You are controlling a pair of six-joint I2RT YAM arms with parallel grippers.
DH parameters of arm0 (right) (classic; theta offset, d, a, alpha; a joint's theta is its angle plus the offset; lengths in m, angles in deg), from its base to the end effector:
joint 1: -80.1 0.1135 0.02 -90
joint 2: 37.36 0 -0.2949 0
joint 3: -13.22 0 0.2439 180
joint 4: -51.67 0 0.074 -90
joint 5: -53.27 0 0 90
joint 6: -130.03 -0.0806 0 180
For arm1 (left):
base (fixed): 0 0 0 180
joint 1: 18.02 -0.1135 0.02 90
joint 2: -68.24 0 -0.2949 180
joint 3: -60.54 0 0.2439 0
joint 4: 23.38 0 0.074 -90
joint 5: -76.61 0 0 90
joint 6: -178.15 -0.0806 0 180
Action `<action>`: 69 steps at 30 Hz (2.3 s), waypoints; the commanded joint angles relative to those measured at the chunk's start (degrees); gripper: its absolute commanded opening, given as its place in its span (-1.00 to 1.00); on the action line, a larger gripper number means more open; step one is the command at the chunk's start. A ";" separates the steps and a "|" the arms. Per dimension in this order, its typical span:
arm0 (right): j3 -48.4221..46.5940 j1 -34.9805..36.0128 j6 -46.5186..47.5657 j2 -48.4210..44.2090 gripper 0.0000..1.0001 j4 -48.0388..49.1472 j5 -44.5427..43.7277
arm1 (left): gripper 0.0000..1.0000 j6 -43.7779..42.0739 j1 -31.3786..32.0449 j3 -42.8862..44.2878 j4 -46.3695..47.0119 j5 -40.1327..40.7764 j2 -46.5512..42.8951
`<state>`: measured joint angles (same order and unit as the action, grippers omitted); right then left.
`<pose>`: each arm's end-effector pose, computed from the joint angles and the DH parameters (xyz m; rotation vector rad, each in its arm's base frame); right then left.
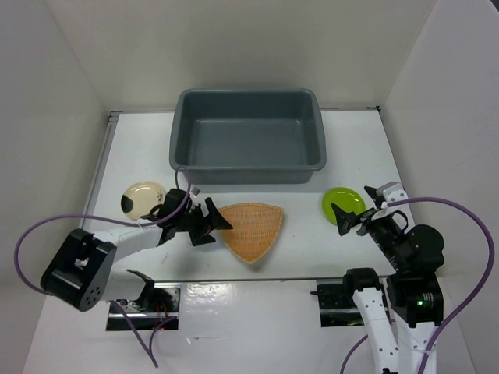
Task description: Place the mixed dishes into the plastic bin
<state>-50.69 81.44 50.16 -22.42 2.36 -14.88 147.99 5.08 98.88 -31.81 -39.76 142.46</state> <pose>0.0433 0.0310 0.3726 -0.4511 1.5134 0.1803 0.2086 -0.1279 0.1522 -0.5729 2.5351 -1.1756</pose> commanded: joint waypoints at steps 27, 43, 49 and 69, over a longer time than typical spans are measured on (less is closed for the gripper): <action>1.15 -0.38 -1.52 -3.16 0.98 4.57 -1.10 | -1.00 -6.39 0.81 3.05 -0.39 -4.83 0.25; 1.68 -0.38 -2.66 -8.61 0.98 5.63 -3.30 | -1.00 -9.82 -6.03 63.32 -21.18 -19.85 12.41; 2.21 -0.90 -3.19 -9.67 0.98 5.63 -4.35 | -1.00 -13.43 -7.80 84.69 -26.63 -18.37 34.22; 2.74 -1.43 -3.71 -10.46 0.98 6.15 -3.65 | -1.00 -0.68 -5.43 153.40 -43.57 -17.68 91.52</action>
<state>-48.24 80.83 47.12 -32.13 5.40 -18.29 142.32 -0.80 244.86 -71.18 -54.28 228.73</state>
